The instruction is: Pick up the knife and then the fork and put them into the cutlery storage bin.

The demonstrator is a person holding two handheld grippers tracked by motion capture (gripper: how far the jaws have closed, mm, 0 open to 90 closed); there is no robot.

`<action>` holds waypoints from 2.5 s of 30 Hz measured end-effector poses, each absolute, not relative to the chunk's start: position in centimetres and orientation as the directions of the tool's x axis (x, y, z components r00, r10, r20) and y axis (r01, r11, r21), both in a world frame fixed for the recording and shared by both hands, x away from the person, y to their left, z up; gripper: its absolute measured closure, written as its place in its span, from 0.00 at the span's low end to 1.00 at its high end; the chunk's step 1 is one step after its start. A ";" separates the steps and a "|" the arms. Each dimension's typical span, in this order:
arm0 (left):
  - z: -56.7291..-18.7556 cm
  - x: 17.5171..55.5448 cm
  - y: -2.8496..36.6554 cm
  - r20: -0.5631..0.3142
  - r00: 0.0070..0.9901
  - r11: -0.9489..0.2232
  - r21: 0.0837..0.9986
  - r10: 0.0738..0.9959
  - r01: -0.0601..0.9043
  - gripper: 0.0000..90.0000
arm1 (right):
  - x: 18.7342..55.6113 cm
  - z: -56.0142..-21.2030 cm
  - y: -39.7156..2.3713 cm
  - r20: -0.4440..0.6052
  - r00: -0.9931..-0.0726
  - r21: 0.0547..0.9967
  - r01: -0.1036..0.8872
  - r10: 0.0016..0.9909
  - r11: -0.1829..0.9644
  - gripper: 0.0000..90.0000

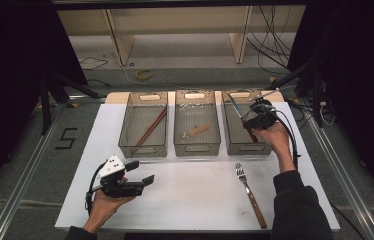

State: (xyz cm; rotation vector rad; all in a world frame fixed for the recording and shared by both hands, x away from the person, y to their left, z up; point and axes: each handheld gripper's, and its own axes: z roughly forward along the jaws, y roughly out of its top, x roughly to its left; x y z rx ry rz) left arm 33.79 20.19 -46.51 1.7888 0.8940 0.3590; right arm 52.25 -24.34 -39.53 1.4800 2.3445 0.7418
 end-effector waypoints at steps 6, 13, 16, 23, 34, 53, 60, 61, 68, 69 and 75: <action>-46.5 33.8 20.2 -0.169 0.675 -0.167 0.900 0.718 0.402 0.21 | 52.2 -40.1 -24.3 0.053 -0.443 0.542 0.766 0.895 0.347 0.86; -46.6 33.8 20.2 -0.169 0.674 -0.167 0.900 0.719 0.403 0.21 | 52.3 -40.5 -24.2 0.077 -0.454 0.538 0.769 0.888 0.346 0.80; -46.5 33.8 20.2 -0.169 0.674 -0.167 0.900 0.719 0.403 0.21 | 52.2 -40.1 -24.0 0.105 -0.467 0.554 0.761 0.878 0.338 0.77; -46.5 33.8 20.2 -0.168 0.675 -0.168 0.900 0.719 0.403 0.21 | 51.3 -39.2 -23.7 0.084 -0.496 0.576 0.732 0.864 0.364 0.66; -46.6 33.8 20.1 -0.166 0.675 -0.173 0.897 0.719 0.406 0.21 | 46.2 -37.4 -22.2 0.031 -0.594 0.613 0.647 0.804 0.454 0.48; -46.5 33.8 20.3 -0.168 0.676 -0.163 0.903 0.718 0.398 0.21 | 39.7 -39.6 -21.9 0.040 -0.674 0.578 0.617 0.737 0.533 0.43; -46.6 33.7 20.2 -0.166 0.677 -0.167 0.902 0.716 0.398 0.20 | 38.4 -40.5 -22.3 0.047 -0.687 0.532 0.632 0.725 0.564 0.42; -46.6 33.7 20.2 -0.166 0.677 -0.167 0.902 0.717 0.398 0.20 | 38.2 -40.6 -22.4 0.050 -0.690 0.524 0.634 0.722 0.570 0.42; -46.5 33.7 20.2 -0.165 0.679 -0.169 0.902 0.716 0.397 0.20 | 36.9 -41.7 -22.9 0.035 -0.687 0.458 0.656 0.726 0.600 0.42; -46.5 33.7 20.2 -0.162 0.680 -0.172 0.902 0.715 0.396 0.20 | 36.7 -41.8 -22.9 0.037 -0.688 0.452 0.658 0.725 0.602 0.42; -46.5 33.7 20.2 -0.162 0.681 -0.173 0.902 0.715 0.396 0.20 | 36.2 -42.6 -22.9 0.033 -0.692 0.421 0.664 0.722 0.618 0.45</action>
